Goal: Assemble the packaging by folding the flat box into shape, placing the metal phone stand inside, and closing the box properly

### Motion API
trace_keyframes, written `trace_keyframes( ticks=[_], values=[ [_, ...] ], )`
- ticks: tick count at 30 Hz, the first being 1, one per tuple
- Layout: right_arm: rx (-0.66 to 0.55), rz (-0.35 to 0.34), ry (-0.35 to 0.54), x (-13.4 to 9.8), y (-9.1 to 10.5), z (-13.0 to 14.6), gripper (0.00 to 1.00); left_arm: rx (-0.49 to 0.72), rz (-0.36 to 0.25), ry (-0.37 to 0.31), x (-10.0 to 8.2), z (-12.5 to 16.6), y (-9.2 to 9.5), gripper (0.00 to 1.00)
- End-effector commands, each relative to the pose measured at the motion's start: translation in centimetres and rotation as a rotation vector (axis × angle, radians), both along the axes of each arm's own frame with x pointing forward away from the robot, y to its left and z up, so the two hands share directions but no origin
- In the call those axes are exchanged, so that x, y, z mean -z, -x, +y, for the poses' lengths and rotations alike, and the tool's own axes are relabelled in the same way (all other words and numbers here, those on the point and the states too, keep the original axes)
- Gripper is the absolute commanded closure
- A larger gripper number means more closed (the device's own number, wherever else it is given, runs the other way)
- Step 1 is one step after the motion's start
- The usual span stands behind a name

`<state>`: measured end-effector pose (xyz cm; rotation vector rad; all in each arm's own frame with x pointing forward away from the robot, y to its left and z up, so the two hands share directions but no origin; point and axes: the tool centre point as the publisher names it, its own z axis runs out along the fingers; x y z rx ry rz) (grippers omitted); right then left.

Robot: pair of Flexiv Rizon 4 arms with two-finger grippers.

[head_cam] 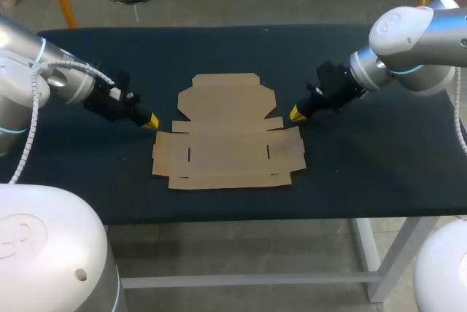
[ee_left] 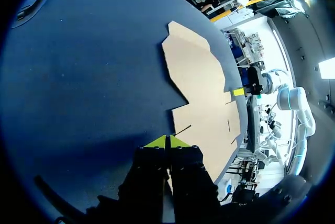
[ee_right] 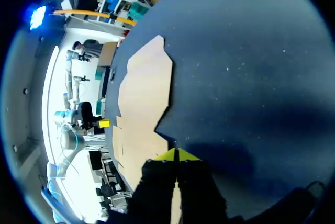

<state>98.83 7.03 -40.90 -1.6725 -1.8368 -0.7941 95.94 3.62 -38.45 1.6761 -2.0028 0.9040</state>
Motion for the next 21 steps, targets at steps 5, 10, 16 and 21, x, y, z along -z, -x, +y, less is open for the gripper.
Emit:
trace_keyframes(
  ticks=[5, 10, 16, 21],
  values=[
    [-0.023, 0.021, -0.018, 1.1, -1.0, 0.4, 1.0, 0.016, 0.006, 0.01, 0.6, -0.1, -0.4, 1.0],
    [-0.029, 0.021, -0.016, 1.2, -1.3, 0.7, 1.0, 0.035, 0.0, 0.007, 1.2, -0.6, -0.8, 1.0],
    [-0.034, 0.027, -0.012, 1.5, -1.4, 1.1, 1.0, 0.07, -0.007, 0.007, 2.1, -1.4, -1.7, 1.0],
    [-0.033, 0.029, -0.014, 1.7, -1.3, 1.2, 1.0, 0.096, -0.011, 0.004, 2.4, -2.1, -1.9, 1.0]
  ],
)
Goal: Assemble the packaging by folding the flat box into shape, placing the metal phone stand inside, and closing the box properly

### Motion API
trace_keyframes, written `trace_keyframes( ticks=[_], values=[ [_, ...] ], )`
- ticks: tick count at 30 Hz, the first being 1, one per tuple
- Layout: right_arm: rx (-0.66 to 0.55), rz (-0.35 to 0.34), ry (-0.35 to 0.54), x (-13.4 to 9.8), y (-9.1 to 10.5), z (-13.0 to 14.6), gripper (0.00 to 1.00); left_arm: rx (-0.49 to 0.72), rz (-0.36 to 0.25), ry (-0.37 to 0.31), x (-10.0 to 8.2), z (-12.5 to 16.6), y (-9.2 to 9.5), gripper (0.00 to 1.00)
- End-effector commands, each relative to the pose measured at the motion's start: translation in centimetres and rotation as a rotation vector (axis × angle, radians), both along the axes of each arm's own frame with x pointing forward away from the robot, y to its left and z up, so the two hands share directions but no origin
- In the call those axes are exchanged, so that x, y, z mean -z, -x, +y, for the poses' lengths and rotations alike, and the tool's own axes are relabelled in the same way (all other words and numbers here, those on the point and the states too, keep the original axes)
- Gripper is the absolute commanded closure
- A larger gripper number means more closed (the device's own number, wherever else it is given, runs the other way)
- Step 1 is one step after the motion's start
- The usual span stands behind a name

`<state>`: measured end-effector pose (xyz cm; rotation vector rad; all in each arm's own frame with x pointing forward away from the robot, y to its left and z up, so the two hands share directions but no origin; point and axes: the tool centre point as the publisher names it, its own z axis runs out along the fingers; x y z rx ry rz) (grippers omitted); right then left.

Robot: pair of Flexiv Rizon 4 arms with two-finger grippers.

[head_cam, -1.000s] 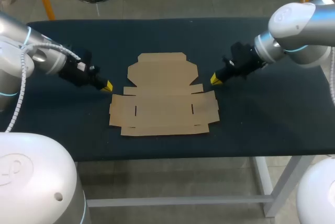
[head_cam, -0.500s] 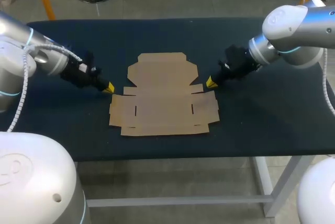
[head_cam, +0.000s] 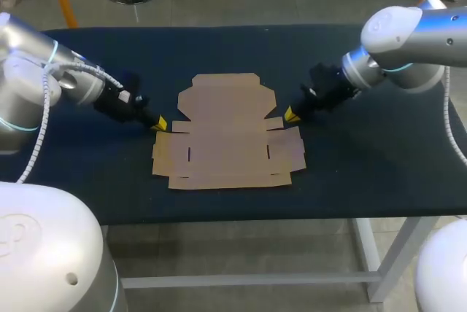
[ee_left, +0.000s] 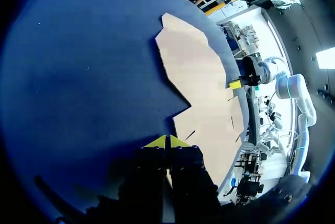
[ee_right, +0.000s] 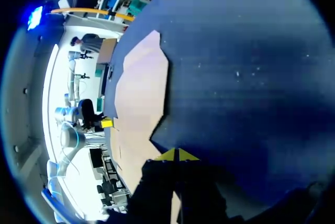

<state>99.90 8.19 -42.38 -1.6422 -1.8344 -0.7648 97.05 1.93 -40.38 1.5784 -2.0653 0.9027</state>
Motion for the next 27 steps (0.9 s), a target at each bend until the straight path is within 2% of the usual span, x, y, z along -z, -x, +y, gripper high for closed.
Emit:
trace_keyframes(
  ticks=[1, 27],
  values=[
    [-0.006, 0.005, -0.007, 0.3, -0.2, 0.0, 1.0, 0.017, 0.011, -0.002, 0.5, -0.5, -0.8, 1.0],
    [-0.004, 0.01, -0.031, 1.2, 0.4, 1.1, 1.0, 0.043, 0.037, 0.024, 1.2, -0.8, -0.8, 1.0]
  ],
)
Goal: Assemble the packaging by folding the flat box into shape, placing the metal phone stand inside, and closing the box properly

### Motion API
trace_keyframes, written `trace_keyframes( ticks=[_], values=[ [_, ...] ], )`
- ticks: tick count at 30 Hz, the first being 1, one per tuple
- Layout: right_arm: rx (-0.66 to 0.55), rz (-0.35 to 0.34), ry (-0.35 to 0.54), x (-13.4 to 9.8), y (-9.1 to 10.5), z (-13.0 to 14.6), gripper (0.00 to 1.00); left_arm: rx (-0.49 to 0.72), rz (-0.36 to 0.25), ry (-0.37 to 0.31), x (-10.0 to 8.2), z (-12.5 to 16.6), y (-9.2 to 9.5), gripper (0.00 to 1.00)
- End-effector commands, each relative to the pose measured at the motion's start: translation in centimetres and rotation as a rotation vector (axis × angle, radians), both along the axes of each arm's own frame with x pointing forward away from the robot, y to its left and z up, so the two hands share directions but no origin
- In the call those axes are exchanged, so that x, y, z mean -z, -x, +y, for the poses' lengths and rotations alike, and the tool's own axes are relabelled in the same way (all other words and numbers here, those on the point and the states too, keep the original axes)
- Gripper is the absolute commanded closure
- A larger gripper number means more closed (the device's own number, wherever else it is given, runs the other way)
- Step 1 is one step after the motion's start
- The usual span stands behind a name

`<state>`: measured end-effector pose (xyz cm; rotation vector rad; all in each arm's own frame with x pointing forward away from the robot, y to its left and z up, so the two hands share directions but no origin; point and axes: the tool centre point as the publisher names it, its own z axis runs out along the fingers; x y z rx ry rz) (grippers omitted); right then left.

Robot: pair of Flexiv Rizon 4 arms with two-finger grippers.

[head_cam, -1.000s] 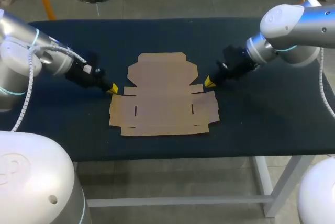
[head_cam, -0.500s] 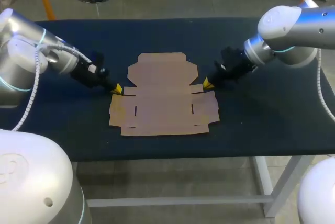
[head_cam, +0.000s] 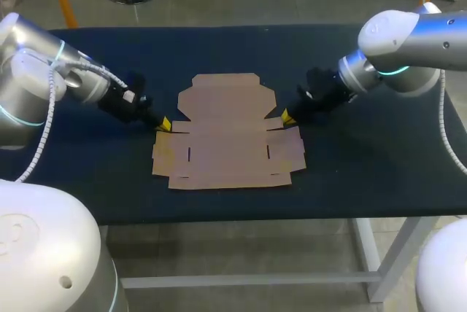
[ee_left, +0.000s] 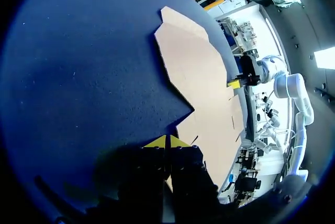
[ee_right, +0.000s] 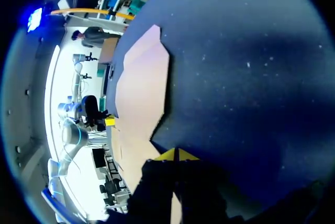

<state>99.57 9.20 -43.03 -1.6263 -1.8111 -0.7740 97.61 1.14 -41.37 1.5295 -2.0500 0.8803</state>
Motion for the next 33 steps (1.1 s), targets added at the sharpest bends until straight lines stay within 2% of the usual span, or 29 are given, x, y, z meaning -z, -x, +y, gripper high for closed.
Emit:
trace_keyframes(
  ticks=[1, 14, 33],
  values=[
    [-0.003, -0.001, -0.006, 0.5, 0.1, 0.1, 1.0, 0.007, 0.008, 0.003, 0.2, 0.0, -0.3, 1.0],
    [-0.006, -0.029, -0.016, 0.1, 0.5, 1.2, 1.0, 0.018, 0.012, 0.007, 0.1, -0.2, 0.0, 1.0],
    [0.02, -0.061, 0.025, -0.5, 1.2, 2.2, 1.0, 0.045, 0.003, 0.023, -0.4, -0.9, 0.6, 1.0]
  ],
)
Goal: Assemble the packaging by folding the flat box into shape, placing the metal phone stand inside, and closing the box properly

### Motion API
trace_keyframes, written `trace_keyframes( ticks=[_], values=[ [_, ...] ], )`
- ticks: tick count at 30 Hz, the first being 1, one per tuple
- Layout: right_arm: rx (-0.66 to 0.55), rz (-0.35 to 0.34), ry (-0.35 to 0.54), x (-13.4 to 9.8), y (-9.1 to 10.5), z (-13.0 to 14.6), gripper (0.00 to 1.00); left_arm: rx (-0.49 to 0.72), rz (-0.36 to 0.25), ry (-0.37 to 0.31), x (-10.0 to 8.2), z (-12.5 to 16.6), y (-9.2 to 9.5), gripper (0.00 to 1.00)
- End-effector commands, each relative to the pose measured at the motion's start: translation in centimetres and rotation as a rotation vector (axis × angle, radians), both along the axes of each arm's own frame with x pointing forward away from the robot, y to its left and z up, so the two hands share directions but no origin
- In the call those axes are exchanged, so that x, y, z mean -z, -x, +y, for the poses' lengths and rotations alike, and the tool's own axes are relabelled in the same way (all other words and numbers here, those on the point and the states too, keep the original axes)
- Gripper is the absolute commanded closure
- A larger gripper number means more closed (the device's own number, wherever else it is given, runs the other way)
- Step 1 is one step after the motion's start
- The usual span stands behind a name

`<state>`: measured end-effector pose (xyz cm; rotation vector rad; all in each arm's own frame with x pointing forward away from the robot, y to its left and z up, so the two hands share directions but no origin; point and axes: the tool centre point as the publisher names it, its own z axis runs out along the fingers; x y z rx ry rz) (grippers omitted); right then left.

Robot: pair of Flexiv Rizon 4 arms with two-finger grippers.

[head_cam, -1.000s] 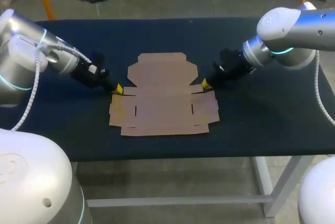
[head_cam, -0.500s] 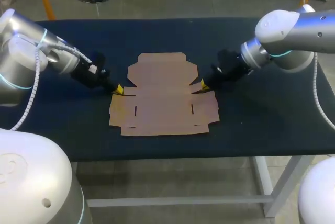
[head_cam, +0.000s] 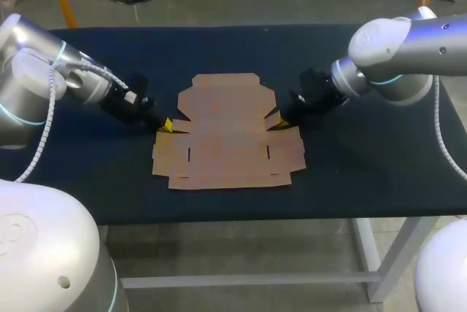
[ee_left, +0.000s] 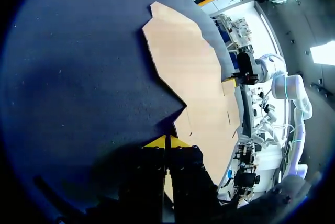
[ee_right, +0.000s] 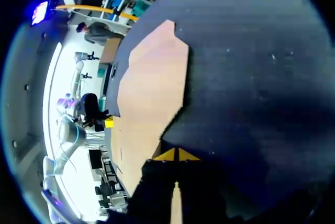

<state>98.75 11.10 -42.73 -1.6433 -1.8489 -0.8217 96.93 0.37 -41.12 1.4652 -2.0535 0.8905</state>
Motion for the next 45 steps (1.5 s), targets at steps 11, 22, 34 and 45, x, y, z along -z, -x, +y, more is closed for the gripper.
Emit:
trace_keyframes(
  ticks=[11, 22, 34, 45],
  values=[
    [0.024, -0.02, 0.026, -0.6, 0.6, 0.4, 1.0, 0.02, 0.006, -0.021, -0.4, -1.1, -0.4, 1.0],
    [0.067, -0.026, 0.076, -1.3, 0.7, 0.9, 1.0, -0.031, -0.058, -0.125, -1.1, -2.2, -0.3, 1.0],
    [0.118, -0.032, 0.124, -2.1, 0.8, 1.6, 1.0, -0.068, -0.114, -0.207, -1.8, -2.5, 0.5, 1.0],
    [0.137, -0.048, 0.153, -2.2, 0.7, 2.2, 1.0, -0.054, -0.133, -0.229, -1.9, -3.3, 0.7, 1.0]
  ],
)
